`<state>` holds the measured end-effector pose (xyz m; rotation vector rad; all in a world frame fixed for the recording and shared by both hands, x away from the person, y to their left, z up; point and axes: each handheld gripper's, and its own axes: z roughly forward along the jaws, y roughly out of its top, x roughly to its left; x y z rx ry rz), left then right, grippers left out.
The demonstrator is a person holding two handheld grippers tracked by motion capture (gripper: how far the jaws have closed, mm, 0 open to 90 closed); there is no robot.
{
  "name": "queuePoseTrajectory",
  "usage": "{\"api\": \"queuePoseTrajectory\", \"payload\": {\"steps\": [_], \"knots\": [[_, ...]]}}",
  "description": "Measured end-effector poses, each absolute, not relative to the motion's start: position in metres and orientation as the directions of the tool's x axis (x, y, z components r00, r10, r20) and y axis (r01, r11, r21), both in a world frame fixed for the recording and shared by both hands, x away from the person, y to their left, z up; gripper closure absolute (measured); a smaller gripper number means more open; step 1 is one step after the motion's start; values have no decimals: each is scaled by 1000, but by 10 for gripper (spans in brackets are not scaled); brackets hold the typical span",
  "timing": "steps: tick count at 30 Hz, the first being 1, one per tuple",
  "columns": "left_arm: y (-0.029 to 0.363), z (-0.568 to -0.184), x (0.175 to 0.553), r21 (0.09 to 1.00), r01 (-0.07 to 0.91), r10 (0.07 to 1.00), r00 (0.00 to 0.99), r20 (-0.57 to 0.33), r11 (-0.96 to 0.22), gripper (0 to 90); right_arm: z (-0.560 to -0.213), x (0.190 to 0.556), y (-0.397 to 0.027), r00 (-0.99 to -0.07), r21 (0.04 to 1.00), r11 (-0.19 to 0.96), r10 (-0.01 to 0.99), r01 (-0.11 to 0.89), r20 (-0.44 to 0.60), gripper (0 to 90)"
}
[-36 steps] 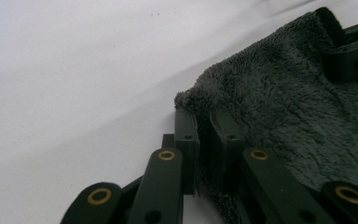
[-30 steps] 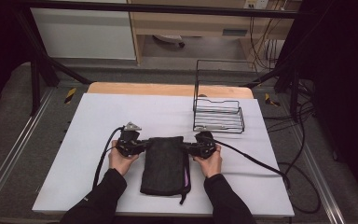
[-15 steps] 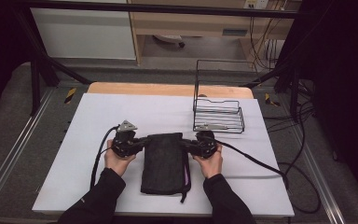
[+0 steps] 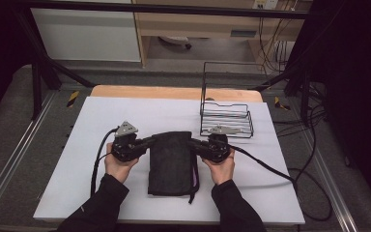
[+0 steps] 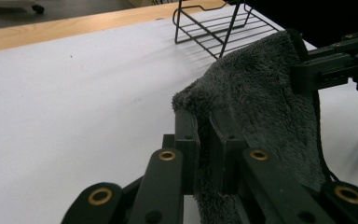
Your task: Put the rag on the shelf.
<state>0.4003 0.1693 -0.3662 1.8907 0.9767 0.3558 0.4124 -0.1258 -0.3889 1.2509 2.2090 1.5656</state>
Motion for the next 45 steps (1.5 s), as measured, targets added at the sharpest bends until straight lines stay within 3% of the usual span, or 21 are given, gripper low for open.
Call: {"api": "queuePoseTrajectory", "payload": {"steps": [45], "knots": [[151, -300, 380, 951, 273, 735, 673, -79, -147, 828, -316, 380, -148, -651, 952, 38, 737, 304, 179, 780]]}}
